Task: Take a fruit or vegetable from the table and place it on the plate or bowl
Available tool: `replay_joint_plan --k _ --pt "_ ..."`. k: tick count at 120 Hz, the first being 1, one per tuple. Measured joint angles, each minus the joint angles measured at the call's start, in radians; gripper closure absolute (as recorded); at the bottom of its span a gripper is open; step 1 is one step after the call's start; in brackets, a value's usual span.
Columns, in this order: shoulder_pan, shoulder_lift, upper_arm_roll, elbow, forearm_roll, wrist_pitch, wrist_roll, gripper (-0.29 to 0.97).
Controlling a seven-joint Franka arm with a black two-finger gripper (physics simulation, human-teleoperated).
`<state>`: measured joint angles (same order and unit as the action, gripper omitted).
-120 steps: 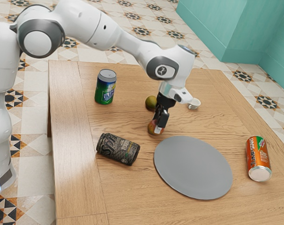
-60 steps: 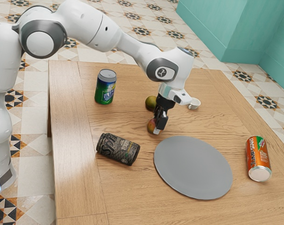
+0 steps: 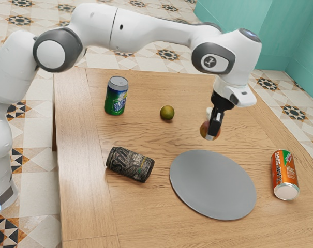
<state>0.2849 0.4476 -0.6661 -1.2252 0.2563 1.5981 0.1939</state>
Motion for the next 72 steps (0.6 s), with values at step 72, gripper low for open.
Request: replay_joint_plan --k 72 --pt "-0.001 0.2 -0.166 0.096 0.189 -0.134 -0.087 0.06"
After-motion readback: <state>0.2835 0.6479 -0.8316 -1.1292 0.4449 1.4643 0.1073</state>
